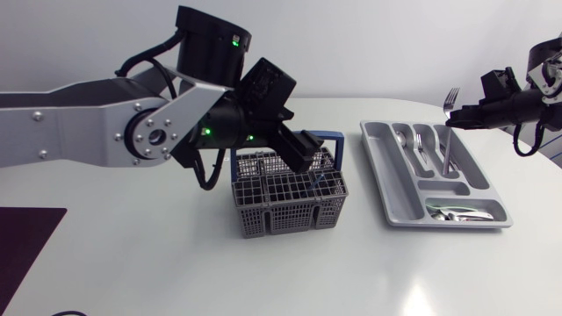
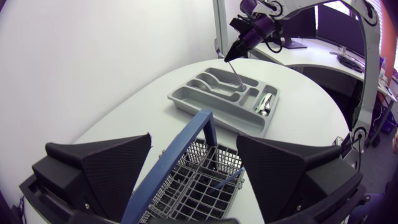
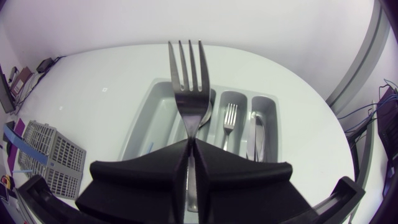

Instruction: Unload the cutlery basket into the drawer organizer.

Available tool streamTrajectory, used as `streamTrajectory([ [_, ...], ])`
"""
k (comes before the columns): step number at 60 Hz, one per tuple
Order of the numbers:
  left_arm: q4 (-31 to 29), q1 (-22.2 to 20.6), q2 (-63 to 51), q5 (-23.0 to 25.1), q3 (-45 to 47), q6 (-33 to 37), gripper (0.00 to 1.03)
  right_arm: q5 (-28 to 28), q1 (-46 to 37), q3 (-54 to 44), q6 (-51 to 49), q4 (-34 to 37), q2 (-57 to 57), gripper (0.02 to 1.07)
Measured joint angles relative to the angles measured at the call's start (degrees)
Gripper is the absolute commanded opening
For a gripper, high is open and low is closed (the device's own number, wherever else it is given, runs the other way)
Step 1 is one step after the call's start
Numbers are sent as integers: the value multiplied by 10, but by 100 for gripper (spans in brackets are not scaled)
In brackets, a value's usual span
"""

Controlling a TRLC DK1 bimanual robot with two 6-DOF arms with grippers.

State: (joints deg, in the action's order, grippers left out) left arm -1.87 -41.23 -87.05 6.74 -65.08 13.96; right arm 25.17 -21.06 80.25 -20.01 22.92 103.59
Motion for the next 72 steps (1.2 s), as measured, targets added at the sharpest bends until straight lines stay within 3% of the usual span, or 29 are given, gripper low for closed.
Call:
streamTrajectory([
  [34,4,-21,25,-4,61,92,97,-45,-15,120,-11,14,140,8],
  [63,9,-36,23,6,108,198,97,-69,5,161,-10,39,199,8],
  [72,23,-43,5,9,108,212,96,-75,15,161,-9,40,200,39],
])
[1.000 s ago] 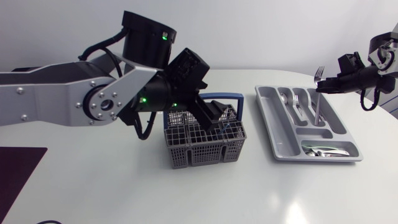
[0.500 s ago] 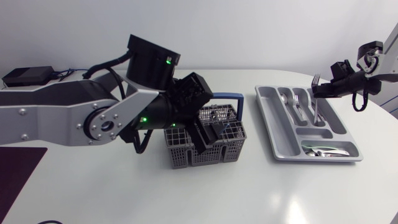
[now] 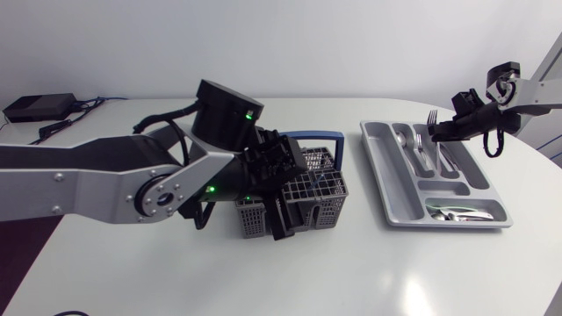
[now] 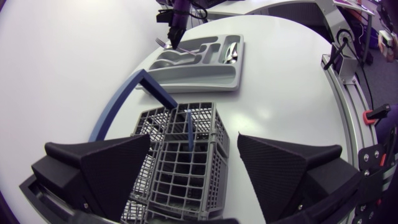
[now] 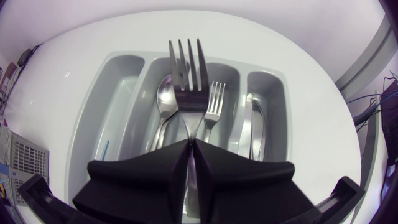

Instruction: Unload the cutlery basket into the drawer organizer.

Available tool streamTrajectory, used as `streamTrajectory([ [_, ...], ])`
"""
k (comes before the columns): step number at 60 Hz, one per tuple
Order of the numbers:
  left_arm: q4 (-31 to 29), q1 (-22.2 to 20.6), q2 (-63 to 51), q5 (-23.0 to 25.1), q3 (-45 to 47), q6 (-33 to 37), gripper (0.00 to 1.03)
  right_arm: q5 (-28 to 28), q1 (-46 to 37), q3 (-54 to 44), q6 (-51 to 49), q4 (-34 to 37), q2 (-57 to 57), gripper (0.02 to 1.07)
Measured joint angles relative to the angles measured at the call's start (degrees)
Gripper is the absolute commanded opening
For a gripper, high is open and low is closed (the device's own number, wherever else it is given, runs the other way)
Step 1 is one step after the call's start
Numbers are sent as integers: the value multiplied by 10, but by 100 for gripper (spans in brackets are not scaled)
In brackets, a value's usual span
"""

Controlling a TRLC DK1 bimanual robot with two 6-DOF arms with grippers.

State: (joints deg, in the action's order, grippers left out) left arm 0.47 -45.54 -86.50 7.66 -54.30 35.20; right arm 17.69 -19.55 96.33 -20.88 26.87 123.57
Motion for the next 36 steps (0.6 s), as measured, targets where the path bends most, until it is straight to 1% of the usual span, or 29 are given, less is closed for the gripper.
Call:
streamTrajectory([
  [3,1,-4,-8,0,0,0,96,0,1,0,0,0,0,50],
  [8,4,-12,-23,0,0,1,91,0,4,0,0,0,1,64],
  [11,11,-14,-33,0,0,3,88,0,4,0,0,0,1,68],
  [21,30,-15,-62,0,-6,5,82,0,4,-7,0,0,-2,68],
  [28,42,-15,-74,0,-16,5,81,0,4,-34,0,0,-19,68],
  [36,61,-15,-80,0,-24,5,70,5,4,-76,-2,-2,-59,68],
])
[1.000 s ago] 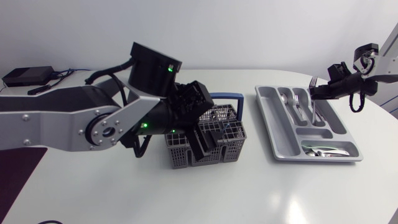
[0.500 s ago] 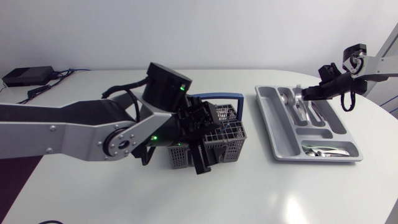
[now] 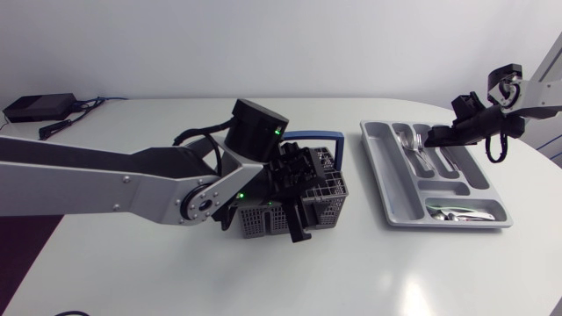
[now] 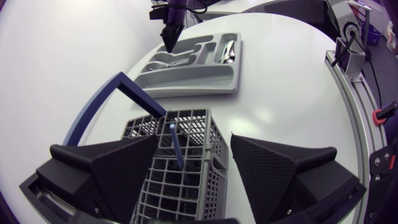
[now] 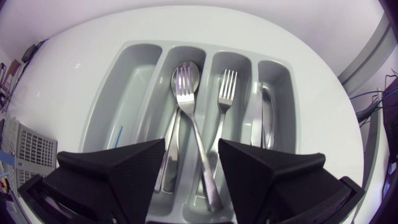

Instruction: Unload the cutlery basket into the drawer organizer.

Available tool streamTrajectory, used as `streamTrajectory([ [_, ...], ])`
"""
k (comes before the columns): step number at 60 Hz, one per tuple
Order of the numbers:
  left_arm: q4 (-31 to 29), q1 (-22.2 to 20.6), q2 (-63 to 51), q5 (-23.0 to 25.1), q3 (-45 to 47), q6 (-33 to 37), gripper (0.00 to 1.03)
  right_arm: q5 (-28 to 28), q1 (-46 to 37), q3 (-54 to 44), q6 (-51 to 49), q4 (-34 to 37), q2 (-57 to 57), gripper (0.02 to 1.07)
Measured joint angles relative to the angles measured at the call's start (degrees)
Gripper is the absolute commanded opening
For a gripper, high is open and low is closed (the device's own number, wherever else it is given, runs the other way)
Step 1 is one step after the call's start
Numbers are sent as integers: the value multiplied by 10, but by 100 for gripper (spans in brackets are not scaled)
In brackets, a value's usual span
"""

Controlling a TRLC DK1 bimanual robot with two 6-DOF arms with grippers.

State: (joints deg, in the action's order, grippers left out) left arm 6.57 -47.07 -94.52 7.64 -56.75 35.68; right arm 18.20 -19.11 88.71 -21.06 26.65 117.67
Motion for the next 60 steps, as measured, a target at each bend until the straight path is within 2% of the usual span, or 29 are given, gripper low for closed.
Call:
streamTrajectory([
  [4,6,0,-2,0,-1,0,64,2,0,-24,0,-4,-25,68],
  [21,15,1,-17,0,-5,0,64,4,3,-73,-14,-31,-82,68],
  [42,15,2,-17,-2,-5,0,64,17,7,2,-86,-24,23,67],
  [48,15,4,-17,-2,-5,0,64,28,2,18,-104,-20,51,60],
  [51,15,5,-17,-2,-5,0,64,31,-1,28,-111,-13,65,52],
  [60,15,8,-17,-2,-5,0,64,55,-13,64,-136,16,101,45],
])
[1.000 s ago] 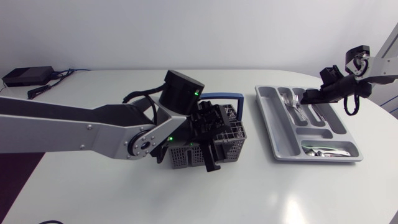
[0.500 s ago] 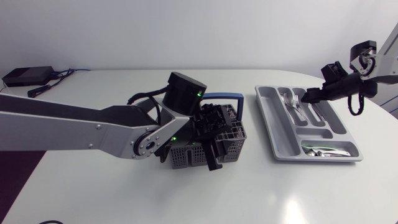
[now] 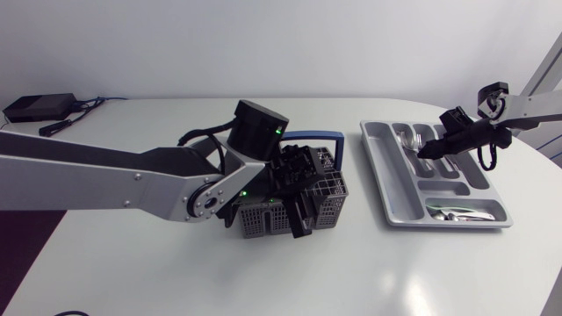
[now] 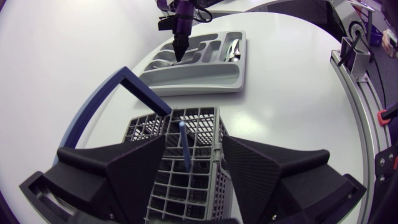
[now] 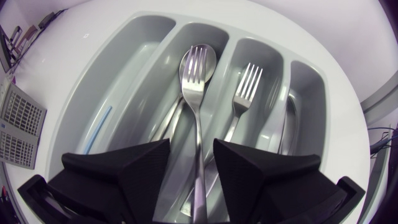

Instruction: Unload the cutlery basket into the drawer organizer.

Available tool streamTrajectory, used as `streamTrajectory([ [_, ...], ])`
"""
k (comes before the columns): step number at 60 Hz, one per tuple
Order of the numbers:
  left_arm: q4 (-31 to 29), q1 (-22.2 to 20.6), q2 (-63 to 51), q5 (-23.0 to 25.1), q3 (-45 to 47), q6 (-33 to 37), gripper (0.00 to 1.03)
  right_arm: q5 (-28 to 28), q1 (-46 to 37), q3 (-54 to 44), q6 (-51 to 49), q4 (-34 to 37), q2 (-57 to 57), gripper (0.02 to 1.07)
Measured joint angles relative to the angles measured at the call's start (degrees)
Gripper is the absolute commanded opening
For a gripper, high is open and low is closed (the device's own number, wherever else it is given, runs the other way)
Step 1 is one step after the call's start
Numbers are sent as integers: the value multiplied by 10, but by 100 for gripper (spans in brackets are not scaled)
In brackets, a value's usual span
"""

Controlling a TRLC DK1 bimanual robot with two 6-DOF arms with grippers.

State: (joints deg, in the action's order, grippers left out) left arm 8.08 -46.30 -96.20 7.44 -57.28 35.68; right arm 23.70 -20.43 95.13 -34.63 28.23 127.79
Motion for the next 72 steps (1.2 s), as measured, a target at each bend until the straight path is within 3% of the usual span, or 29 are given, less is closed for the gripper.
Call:
streamTrajectory([
  [25,0,0,2,0,0,0,64,8,-7,43,-19,17,39,38],
  [29,0,0,3,0,0,0,64,8,-7,49,-19,20,41,27],
  [47,0,0,4,-3,0,0,64,16,-7,51,-31,33,42,8],
  [72,0,0,5,-4,0,2,64,23,-14,56,-31,40,41,8],
])
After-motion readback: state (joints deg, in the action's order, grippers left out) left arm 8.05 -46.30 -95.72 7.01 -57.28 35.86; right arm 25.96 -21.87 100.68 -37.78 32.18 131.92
